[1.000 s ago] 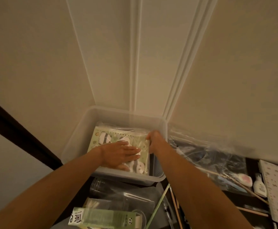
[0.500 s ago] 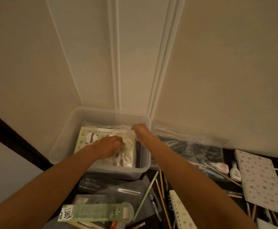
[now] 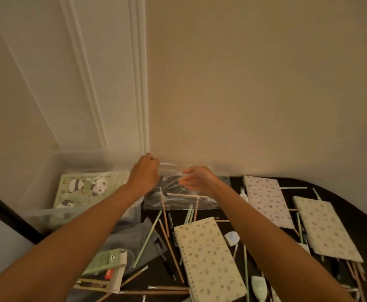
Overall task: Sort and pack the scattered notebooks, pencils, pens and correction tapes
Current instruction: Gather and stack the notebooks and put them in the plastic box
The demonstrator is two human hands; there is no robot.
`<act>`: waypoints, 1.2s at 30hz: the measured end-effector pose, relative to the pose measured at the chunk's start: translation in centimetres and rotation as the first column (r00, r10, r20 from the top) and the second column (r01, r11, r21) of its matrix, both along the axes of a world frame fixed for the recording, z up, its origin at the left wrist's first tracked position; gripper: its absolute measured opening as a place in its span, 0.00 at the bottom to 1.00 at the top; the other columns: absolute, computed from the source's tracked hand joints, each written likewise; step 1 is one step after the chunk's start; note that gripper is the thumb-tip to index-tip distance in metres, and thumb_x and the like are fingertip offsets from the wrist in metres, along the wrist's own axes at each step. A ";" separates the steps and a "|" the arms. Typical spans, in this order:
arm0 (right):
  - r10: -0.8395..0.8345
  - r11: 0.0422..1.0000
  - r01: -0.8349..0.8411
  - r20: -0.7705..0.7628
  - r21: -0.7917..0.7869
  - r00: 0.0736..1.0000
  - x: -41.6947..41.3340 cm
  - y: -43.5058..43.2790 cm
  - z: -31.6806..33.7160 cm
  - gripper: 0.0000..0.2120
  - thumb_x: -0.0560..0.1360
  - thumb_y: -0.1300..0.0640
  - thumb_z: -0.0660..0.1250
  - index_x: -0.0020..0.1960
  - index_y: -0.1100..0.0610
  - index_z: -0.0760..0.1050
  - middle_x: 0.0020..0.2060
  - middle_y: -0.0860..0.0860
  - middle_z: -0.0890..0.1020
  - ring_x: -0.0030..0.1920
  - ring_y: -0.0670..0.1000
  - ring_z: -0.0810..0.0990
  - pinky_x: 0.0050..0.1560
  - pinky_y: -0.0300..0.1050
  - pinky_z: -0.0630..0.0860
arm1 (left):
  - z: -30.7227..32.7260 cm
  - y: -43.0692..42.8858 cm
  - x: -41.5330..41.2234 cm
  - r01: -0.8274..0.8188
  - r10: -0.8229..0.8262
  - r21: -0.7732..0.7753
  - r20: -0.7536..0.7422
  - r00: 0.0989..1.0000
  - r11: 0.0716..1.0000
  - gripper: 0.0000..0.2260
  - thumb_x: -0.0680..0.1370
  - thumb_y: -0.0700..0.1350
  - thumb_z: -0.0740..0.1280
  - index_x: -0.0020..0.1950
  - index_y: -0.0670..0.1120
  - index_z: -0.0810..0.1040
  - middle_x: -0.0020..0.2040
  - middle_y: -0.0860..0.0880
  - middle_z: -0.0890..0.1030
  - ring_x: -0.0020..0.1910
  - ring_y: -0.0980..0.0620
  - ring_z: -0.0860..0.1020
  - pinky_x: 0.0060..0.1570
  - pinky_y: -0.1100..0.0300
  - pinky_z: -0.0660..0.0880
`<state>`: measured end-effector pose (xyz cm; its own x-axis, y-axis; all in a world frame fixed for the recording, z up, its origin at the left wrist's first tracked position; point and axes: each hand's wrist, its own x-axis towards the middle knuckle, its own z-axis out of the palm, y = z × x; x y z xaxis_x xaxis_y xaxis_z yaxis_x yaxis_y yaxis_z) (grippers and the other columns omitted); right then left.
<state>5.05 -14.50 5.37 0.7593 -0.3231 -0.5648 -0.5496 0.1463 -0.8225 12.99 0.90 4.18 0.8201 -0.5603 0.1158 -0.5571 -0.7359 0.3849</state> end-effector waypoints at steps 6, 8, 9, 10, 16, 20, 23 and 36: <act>-0.253 0.963 0.244 -0.068 -0.117 0.965 -8.0 -7.9 -4.4 0.12 0.78 0.63 0.59 0.58 0.66 0.74 0.44 0.59 0.79 0.41 0.52 0.78 0.49 0.46 0.76 | -2.2 -6.9 -8.1 0.057 -0.061 -0.029 -0.173 0.983 0.998 0.13 0.79 0.39 0.56 0.61 0.39 0.73 0.61 0.43 0.70 0.59 0.45 0.70 0.57 0.52 0.69; -0.235 0.953 0.216 -0.068 -0.214 0.970 -9.0 -9.3 -6.6 0.15 0.77 0.64 0.59 0.63 0.67 0.71 0.55 0.62 0.77 0.53 0.56 0.78 0.46 0.43 0.75 | -4.2 -8.0 -9.8 0.010 -0.011 -0.005 -0.266 0.964 1.000 0.12 0.79 0.40 0.56 0.60 0.40 0.72 0.60 0.42 0.71 0.58 0.44 0.72 0.53 0.53 0.68; -0.240 0.940 0.210 -0.088 -0.268 0.967 -9.0 -9.6 -7.6 0.15 0.77 0.64 0.59 0.64 0.65 0.71 0.59 0.61 0.76 0.58 0.57 0.76 0.48 0.44 0.75 | -5.5 -8.4 -10.3 -0.027 0.029 0.012 -0.313 0.949 1.000 0.11 0.79 0.40 0.56 0.59 0.39 0.72 0.59 0.41 0.73 0.56 0.43 0.73 0.50 0.53 0.69; -0.255 0.919 0.217 -0.075 -0.329 0.964 -8.8 -9.7 -8.4 0.15 0.78 0.63 0.58 0.63 0.65 0.71 0.61 0.60 0.75 0.60 0.57 0.75 0.53 0.46 0.74 | -6.5 -8.5 -10.6 -0.068 0.073 0.026 -0.363 0.929 0.997 0.11 0.79 0.39 0.56 0.59 0.39 0.71 0.57 0.40 0.74 0.54 0.42 0.74 0.47 0.52 0.70; -0.120 0.925 0.137 0.069 -0.356 0.990 -5.1 -10.0 -13.1 0.26 0.77 0.65 0.60 0.74 0.58 0.58 0.67 0.56 0.69 0.55 0.51 0.72 0.52 0.46 0.70 | -12.6 -8.4 -9.6 -0.279 0.261 0.036 -0.488 0.833 0.960 0.16 0.79 0.40 0.57 0.65 0.37 0.66 0.61 0.35 0.72 0.54 0.38 0.75 0.48 0.49 0.74; -0.040 0.927 0.072 0.095 -0.369 0.995 -3.2 -10.5 -15.4 0.30 0.76 0.64 0.63 0.74 0.58 0.56 0.65 0.57 0.71 0.56 0.54 0.74 0.51 0.49 0.74 | -15.1 -8.7 -8.5 -0.321 0.291 0.001 -0.427 0.856 0.947 0.17 0.78 0.43 0.58 0.65 0.37 0.66 0.59 0.37 0.74 0.55 0.39 0.75 0.48 0.51 0.73; -0.063 0.927 0.125 0.181 -0.355 0.981 -2.4 -10.5 -16.9 0.21 0.74 0.66 0.65 0.66 0.63 0.66 0.56 0.59 0.76 0.52 0.55 0.77 0.50 0.47 0.77 | -16.3 -8.9 -8.3 -0.316 0.272 -0.054 -0.384 0.882 0.947 0.18 0.78 0.44 0.59 0.66 0.39 0.65 0.56 0.38 0.76 0.54 0.39 0.76 0.48 0.50 0.74; -0.528 0.747 0.661 0.549 -0.063 0.648 -13.1 -7.6 -11.5 0.09 0.75 0.64 0.61 0.37 0.62 0.76 0.20 0.51 0.77 0.21 0.47 0.76 0.34 0.43 0.77 | -14.1 -9.8 -17.6 -0.171 0.043 -0.374 -0.328 0.944 0.911 0.21 0.81 0.47 0.48 0.75 0.45 0.55 0.71 0.41 0.65 0.70 0.41 0.61 0.64 0.50 0.61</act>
